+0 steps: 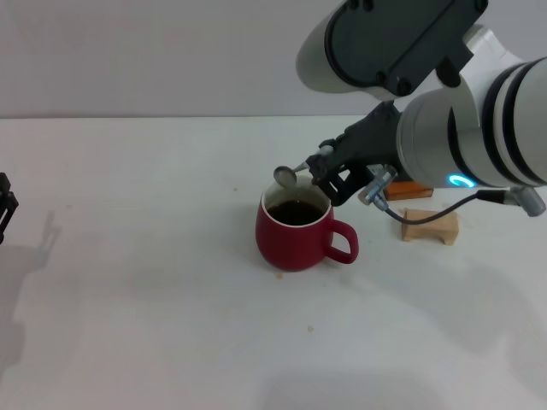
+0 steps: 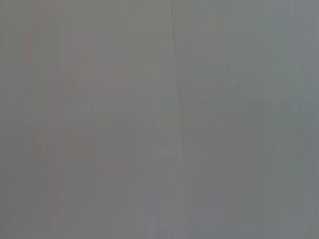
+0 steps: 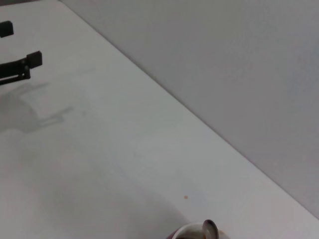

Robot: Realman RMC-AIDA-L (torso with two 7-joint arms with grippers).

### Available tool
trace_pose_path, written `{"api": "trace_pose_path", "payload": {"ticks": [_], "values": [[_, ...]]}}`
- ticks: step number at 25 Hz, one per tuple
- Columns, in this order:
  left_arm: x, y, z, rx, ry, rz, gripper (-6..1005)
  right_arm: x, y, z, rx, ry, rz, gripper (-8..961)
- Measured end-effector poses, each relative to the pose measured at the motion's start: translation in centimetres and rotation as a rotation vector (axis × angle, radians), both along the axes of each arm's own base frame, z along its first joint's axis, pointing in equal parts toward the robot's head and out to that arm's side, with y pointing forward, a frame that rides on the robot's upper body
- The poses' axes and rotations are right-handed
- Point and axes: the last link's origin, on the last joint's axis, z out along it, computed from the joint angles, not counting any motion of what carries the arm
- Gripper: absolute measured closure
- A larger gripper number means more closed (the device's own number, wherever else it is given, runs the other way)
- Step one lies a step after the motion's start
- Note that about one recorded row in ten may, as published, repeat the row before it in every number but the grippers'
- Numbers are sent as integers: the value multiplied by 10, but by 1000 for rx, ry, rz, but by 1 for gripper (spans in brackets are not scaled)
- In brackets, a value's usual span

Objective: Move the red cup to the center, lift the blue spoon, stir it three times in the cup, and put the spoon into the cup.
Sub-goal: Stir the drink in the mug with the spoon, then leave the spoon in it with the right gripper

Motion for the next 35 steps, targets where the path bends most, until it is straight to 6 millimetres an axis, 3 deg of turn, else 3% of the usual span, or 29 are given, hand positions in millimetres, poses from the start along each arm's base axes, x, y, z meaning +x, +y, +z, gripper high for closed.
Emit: {"api": "trace_pose_path", "payload": {"ticks": [27,35], "values": [[-1,1,0,-2,1,4,142,10,-2,-3,-16,-30,-59,823],[0,1,0,0,0,2,142,16,3,-14,-30,-43,-68,824]]}}
